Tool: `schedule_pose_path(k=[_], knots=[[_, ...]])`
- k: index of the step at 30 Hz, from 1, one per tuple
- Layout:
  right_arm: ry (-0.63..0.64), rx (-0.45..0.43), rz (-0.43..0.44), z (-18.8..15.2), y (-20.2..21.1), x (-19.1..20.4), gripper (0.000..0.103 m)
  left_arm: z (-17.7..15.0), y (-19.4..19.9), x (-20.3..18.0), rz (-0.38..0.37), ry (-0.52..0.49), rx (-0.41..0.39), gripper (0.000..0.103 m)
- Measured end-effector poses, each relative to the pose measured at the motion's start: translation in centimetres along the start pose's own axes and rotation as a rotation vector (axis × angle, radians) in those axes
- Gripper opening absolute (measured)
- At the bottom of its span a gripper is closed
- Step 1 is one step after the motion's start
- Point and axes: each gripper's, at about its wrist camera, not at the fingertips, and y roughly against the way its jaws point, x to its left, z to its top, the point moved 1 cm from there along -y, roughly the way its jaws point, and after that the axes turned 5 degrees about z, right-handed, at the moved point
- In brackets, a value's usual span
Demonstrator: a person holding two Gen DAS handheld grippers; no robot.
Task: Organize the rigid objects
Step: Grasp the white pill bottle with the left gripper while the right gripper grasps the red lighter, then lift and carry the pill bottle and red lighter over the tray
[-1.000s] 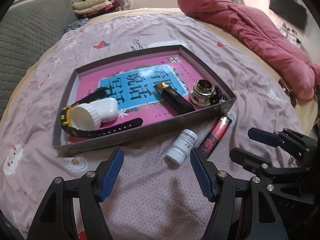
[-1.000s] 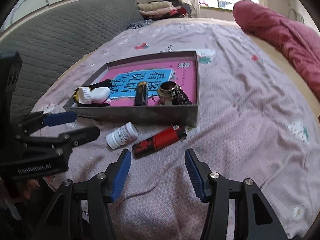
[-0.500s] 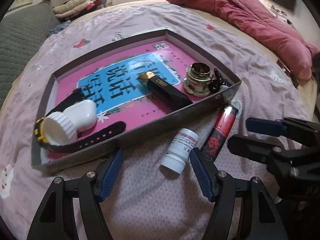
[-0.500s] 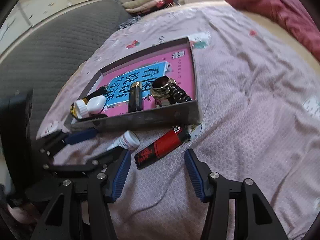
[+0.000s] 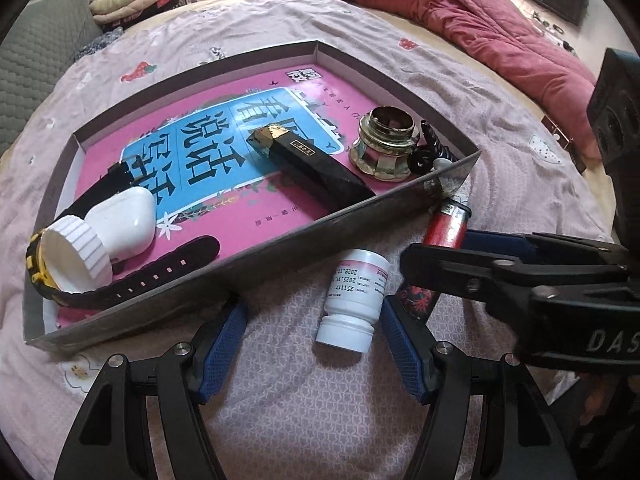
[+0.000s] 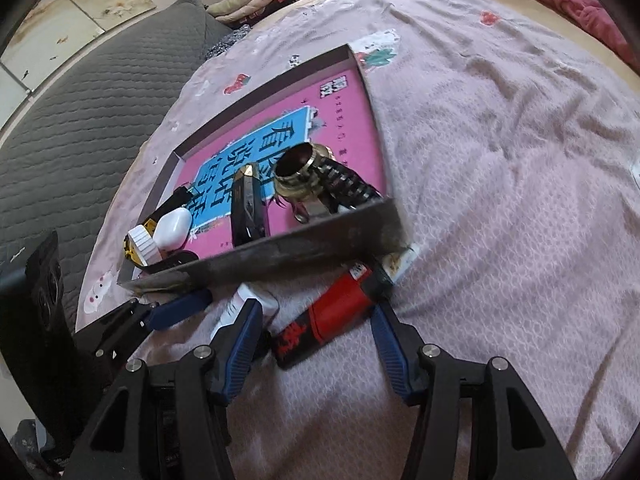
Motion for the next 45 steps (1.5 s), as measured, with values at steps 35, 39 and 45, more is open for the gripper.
schedule_pose_path(k=[35,39,45], knots=[[0.13,-0.124,0.057,-0.1,3.3,1.1,0.011,1.0,2.4,0.9,-0.057,0.14,-0.038,0.028],[0.198,-0.141,0.036,-0.2,3.6,2.4,0.011,0.8,3.3,1.4,-0.051,0.156,-0.046,0.028],[0.223,-0.184,0.067,-0.3,4.8,3.4,0.011,0.8,5.8,2.5,-0.039,0.185,-0.097,0.028]])
